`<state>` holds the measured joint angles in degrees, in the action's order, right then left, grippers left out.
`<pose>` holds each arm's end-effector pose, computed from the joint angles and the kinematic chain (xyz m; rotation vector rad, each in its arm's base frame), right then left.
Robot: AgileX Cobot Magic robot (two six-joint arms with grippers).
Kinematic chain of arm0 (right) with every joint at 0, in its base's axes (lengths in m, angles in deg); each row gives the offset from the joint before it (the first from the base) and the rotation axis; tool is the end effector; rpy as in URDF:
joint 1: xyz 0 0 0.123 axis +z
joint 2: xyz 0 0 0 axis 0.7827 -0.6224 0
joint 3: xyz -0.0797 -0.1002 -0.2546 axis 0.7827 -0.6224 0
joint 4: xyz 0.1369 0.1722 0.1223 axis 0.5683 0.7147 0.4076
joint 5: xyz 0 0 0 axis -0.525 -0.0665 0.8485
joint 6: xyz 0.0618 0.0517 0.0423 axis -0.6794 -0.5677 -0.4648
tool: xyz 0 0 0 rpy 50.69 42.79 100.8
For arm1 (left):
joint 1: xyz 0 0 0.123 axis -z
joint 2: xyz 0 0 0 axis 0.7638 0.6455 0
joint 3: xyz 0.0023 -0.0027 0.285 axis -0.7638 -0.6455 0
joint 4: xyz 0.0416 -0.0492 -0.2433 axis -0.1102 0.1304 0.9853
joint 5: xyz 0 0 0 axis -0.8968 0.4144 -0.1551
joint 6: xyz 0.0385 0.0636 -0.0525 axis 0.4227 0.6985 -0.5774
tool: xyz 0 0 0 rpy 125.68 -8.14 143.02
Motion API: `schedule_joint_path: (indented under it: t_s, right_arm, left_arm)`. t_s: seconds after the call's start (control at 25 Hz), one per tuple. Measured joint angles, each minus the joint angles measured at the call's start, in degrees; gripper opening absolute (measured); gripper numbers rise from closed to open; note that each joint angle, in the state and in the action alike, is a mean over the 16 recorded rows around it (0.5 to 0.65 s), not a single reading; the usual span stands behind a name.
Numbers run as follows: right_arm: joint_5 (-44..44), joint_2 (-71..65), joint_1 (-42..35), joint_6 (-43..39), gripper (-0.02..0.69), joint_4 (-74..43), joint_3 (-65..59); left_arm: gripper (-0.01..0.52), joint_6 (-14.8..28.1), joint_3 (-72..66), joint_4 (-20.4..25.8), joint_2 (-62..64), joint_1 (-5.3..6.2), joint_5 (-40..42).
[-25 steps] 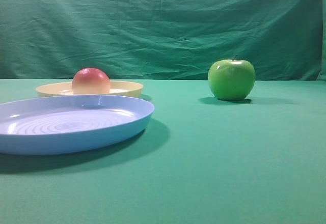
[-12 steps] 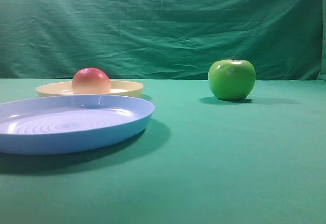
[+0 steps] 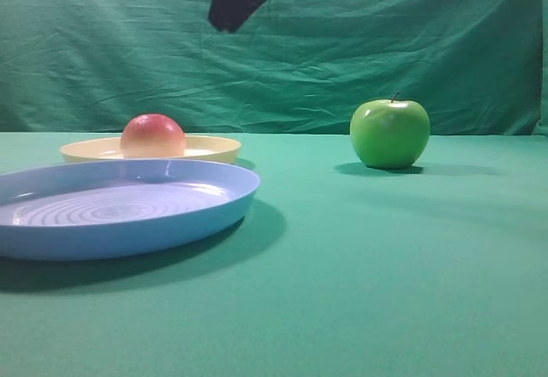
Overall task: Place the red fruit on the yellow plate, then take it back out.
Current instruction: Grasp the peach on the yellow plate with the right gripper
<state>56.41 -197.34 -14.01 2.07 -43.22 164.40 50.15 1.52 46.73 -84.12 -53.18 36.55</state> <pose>0.3826 0.3282 0.2431 -1.2617 2.1394 0.5290 0.0508 0.0139 0.1776 -0.1625 1.8310 0.1314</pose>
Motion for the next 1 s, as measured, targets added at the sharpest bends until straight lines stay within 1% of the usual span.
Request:
schedule_joint_path:
  t_s: [0.12, 0.2, 0.28, 0.4, 0.68, 0.76, 0.88, 1.0]
  right_arm:
    - [-1.08, -2.45, 0.24, 1.05, 0.568, 1.27, 1.70]
    - [-2.09, -3.77, 0.50, 1.53, 0.615, 1.82, 2.35]
    - [-3.29, -4.95, 0.80, 1.93, 0.647, 2.23, 2.72]
    - [-5.34, -6.61, 1.31, 2.51, 0.665, 2.69, 2.96]
    - [-10.72, -10.42, 2.49, 4.29, 0.671, 3.20, 3.29]
    - [-11.93, -11.39, 2.73, 4.74, 0.659, 3.27, 3.31]
    - [-13.37, -12.56, 2.96, 5.28, 0.615, 3.33, 3.33]
    - [-14.31, -13.38, 3.10, 5.74, 0.537, 3.39, 3.37]
  left_arm:
    - [0.000, 0.00, 0.00, 0.00, 0.00, 0.00, 0.00]
    - [0.000, 0.00, 0.00, 0.00, 0.00, 0.00, 0.00]
    - [0.000, 0.00, 0.00, 0.00, 0.00, 0.00, 0.00]
    - [0.000, 0.00, 0.00, 0.00, 0.00, 0.00, 0.00]
    - [0.000, 0.00, 0.00, 0.00, 0.00, 0.00, 0.00]
    - [0.000, 0.00, 0.00, 0.00, 0.00, 0.00, 0.00]
    - [0.000, 0.00, 0.00, 0.00, 0.00, 0.00, 0.00]
    - [0.000, 0.00, 0.00, 0.00, 0.00, 0.00, 0.00]
